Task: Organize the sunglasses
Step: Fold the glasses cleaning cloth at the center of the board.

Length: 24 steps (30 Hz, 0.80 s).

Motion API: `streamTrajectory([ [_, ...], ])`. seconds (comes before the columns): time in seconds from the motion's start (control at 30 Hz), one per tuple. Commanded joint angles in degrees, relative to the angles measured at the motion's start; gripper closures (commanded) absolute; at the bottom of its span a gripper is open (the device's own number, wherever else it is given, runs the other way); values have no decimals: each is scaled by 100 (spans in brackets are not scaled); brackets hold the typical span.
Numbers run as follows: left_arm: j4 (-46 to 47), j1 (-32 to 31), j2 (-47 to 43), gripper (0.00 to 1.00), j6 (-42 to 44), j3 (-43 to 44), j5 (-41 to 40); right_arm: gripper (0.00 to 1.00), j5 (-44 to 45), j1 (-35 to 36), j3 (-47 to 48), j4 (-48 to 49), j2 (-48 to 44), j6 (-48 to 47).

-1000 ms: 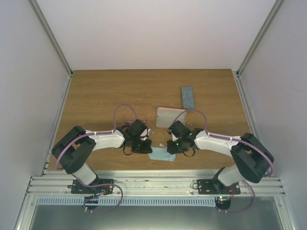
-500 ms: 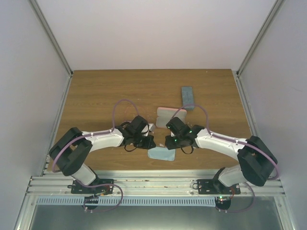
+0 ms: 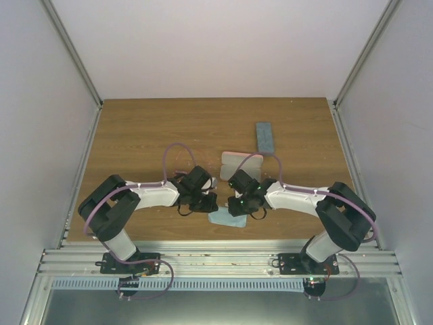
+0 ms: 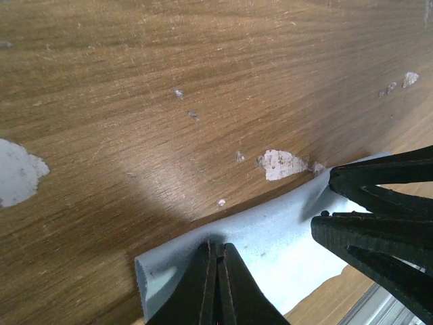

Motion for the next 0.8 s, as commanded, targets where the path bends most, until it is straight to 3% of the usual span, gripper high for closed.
streamTrajectory([
  [0.0,-202,-44,81,98,-255,15,-572,74,543,40,78,-231,193,140],
  [0.23,-634,-32,-154,98,-413,10,-994,73,1423,31,403,-427,373,-121],
  [0.37,-422,-26,-553,98,-453,50,-755,70,1402,42,540,-381,89,-352],
  [0.57,-675,-26,-911,83,-557,70,-744,58,1435,103,517,-934,-314,-51],
  [0.77,-955,-73,-1014,65,-850,-208,-709,56,1496,246,249,-1553,-463,502],
])
